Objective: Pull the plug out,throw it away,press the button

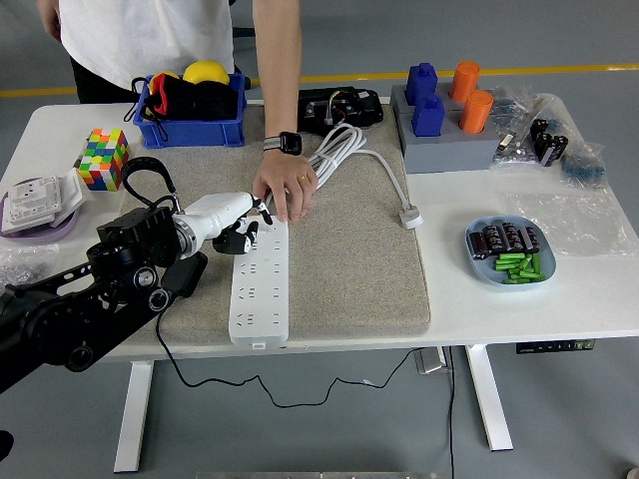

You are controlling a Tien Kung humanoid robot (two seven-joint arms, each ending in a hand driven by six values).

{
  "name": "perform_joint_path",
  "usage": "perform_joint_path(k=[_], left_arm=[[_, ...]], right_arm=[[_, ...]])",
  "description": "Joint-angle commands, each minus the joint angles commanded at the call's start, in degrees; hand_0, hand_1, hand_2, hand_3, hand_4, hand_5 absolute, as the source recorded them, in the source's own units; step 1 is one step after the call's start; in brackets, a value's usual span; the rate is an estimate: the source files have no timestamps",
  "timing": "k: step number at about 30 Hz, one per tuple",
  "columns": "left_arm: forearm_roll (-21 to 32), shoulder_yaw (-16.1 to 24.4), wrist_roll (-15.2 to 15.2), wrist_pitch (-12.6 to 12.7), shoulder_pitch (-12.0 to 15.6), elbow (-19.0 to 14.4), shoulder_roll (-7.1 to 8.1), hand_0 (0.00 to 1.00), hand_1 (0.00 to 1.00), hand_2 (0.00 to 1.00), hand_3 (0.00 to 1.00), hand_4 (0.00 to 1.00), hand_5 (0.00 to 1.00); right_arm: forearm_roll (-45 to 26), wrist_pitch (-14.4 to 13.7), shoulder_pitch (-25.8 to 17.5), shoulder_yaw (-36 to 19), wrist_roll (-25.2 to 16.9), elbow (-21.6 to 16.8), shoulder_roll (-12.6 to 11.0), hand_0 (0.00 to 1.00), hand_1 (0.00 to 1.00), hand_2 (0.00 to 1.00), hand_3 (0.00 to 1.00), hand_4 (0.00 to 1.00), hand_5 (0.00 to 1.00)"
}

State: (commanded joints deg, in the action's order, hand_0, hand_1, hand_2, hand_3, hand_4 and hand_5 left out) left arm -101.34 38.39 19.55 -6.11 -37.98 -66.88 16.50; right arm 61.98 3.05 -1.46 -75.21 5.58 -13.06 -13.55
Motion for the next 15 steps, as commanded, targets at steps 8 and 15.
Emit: perform_joint_path(k=[8, 15], left_arm=[[-0.81, -0.33, 0.69, 0.26, -0.35, 2.87, -1.27, 0.028, 0.002, 0.029, 0.697, 0.123, 0.002], [-1.08, -1.14, 1.03, 0.06, -0.49, 4.28, -1.10, 0.028, 0.002, 0.029, 0.693, 0.123, 0.002]], right_arm=[[-0.11, 0.02, 0.05, 0.50, 0.02, 0.03, -0.17, 0.700, 0.676, 0.659, 0.617, 0.711, 0.486], [-0.17, 0.00, -0.10, 0.80, 0.03, 0.06, -0.23, 0.700, 0.676, 0.659, 0.617, 0.711, 0.486]])
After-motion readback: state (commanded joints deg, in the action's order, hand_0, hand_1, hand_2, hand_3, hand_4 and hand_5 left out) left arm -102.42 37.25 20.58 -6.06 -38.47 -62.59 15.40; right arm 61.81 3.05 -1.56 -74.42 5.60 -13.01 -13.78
